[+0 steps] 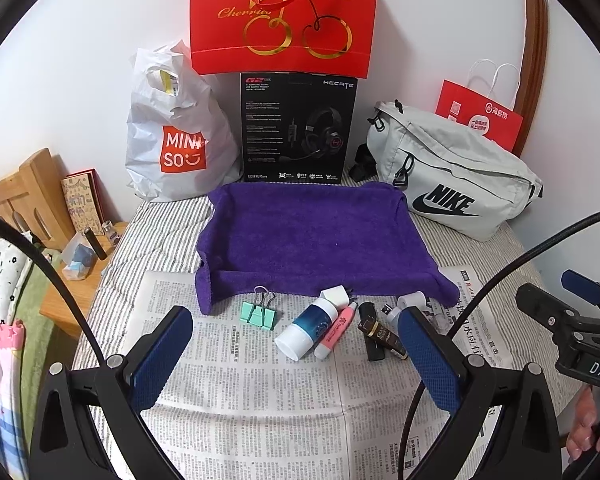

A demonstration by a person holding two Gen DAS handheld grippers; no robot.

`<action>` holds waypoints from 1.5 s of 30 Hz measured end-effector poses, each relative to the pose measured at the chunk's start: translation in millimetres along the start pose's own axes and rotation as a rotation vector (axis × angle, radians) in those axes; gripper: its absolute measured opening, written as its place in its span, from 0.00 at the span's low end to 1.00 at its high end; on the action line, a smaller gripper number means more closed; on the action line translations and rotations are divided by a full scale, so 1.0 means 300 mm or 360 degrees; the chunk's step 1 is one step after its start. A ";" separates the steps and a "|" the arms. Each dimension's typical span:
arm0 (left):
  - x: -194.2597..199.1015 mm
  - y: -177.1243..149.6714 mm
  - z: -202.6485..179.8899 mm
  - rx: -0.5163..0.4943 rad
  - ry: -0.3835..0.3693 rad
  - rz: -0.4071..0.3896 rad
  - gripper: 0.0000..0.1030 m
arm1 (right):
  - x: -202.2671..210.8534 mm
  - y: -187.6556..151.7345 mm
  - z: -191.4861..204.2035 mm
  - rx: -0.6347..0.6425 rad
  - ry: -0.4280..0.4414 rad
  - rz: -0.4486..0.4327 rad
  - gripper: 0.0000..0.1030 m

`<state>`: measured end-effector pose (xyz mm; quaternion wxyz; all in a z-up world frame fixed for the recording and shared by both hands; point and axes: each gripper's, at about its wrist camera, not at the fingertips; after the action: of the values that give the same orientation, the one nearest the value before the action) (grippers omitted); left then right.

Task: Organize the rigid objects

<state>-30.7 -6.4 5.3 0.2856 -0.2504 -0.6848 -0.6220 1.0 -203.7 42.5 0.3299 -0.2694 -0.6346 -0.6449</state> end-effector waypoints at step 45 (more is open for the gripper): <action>0.012 -0.002 -0.012 -0.0021 0.0023 -0.0006 1.00 | 0.006 -0.003 0.000 0.0004 -0.0015 -0.0008 1.00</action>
<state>-33.3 -10.1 7.7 0.2878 -0.2464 -0.6789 -0.6289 -0.8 -204.0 43.4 0.3257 -0.2703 -0.6376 -0.6437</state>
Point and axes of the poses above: each gripper's, at about its wrist camera, not at the fingertips, and x roughly against the way its jaws point, z to its left, y to its top, and after that the axes turned 2 degrees about x, right-handed
